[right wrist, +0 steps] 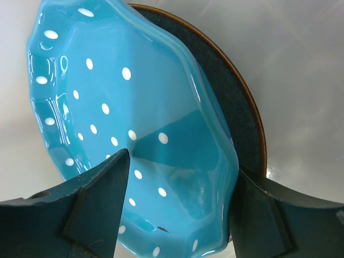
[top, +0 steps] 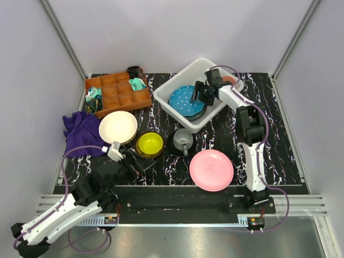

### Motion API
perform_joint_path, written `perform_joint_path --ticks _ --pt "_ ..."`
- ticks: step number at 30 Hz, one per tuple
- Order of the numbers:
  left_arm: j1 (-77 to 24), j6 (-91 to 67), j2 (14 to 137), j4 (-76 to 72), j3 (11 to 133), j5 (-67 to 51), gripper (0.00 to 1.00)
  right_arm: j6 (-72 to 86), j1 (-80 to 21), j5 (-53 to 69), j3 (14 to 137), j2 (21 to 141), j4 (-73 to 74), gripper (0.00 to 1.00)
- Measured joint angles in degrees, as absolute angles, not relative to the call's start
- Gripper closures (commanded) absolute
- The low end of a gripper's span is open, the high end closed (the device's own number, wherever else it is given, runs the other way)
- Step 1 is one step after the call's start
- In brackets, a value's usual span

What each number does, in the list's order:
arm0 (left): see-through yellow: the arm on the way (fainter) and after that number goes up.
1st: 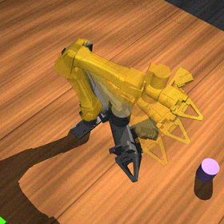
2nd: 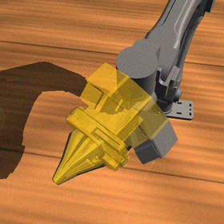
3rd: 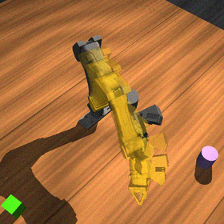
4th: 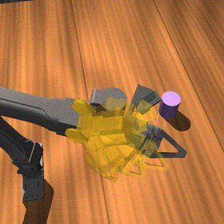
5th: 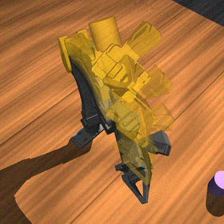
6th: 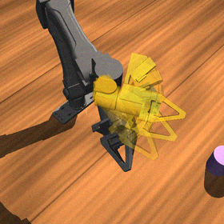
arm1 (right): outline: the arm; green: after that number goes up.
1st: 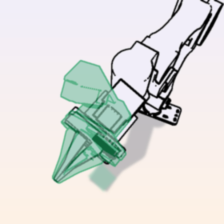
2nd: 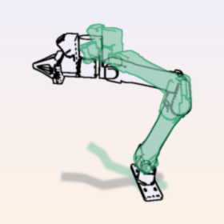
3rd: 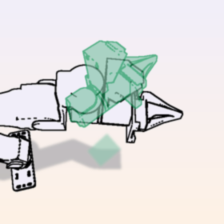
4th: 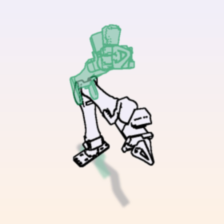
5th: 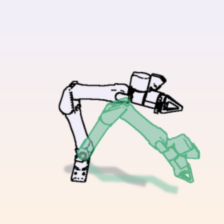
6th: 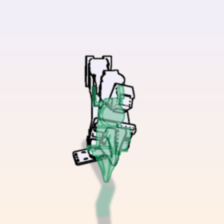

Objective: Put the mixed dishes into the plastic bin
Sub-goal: Place the plate in the plastic bin.

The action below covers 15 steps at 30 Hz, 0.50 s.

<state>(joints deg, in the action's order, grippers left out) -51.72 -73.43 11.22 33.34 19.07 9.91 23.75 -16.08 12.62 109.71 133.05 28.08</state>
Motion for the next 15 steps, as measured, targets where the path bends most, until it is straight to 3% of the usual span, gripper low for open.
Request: perform_joint_path --ticks 15 --pt "-51.7 -73.4 10.2 33.3 19.0 9.9 0.01 23.8 -16.3 10.9 108.8 132.5 27.1 0.23"
